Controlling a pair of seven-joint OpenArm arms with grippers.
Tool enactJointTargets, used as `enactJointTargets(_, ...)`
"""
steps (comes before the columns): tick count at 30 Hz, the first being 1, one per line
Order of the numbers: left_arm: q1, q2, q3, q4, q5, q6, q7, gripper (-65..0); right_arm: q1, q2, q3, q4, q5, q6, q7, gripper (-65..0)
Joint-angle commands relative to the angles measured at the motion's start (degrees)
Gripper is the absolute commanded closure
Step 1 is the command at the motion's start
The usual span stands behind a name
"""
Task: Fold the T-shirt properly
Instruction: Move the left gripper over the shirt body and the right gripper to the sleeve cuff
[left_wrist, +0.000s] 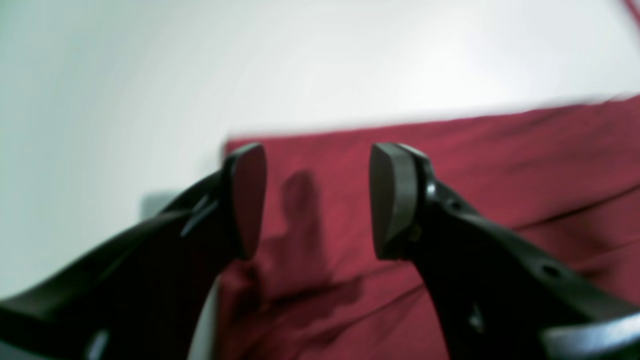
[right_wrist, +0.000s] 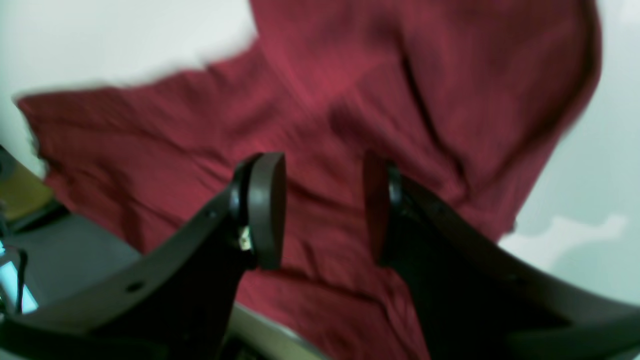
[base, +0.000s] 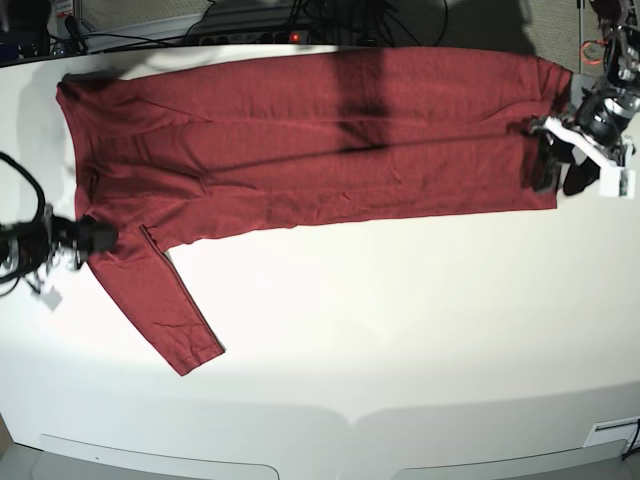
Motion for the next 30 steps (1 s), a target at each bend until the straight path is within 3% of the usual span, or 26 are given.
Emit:
enactJointTargets(1,-0.3,-0.7,-0.3,2.1,-1.8,-0.1,-1.5,-32.1,3.0,0.1,0.5,0.5,1.7,-0.1,0.8,-25.7)
enactJointTargets(4,-0.5,-0.7,1.2,4.5,-3.9,-0.1,-1.8,-32.1,6.8,-2.8,0.5,0.5,1.7,-0.1,3.3,-25.7)
enactJointTargets(9,-3.1,-0.4,9.2,4.9,-3.4,0.0,-2.6,-32.0,10.8,-7.8,0.5,0.5,-9.9,-0.1,10.8,-25.7)
enactJointTargets(13,-7.5,3.6,15.8,4.8,1.1,3.7,-2.6,-32.0,12.5,-10.4,0.5,0.5,-17.3,-0.1,14.5,-25.7)
enactJointTargets(17,-10.7,7.6,21.7,4.8,3.5,4.1,-2.5,-32.0,13.5,-10.9,0.5,0.4,-23.9,-3.1,18.2,-25.7)
enactJointTargets(21,-12.4,9.9,25.9,4.8,6.9,4.5,-1.9,-32.0,13.6,-11.1,0.5,0.1,-28.2,-4.2,21.3,-25.7)
enactJointTargets(24,-12.7,10.1,27.5,4.8,7.3,6.1,-1.5,-32.0,13.6,-11.4,0.5,-2.3,-31.1,-4.2,25.0,-25.7)
enactJointTargets(30,-12.5,10.1,27.4,4.8,7.3,6.1,0.6,-32.0,13.7,-12.9,0.5,-11.5,-35.5,-4.6,31.5,-25.7)
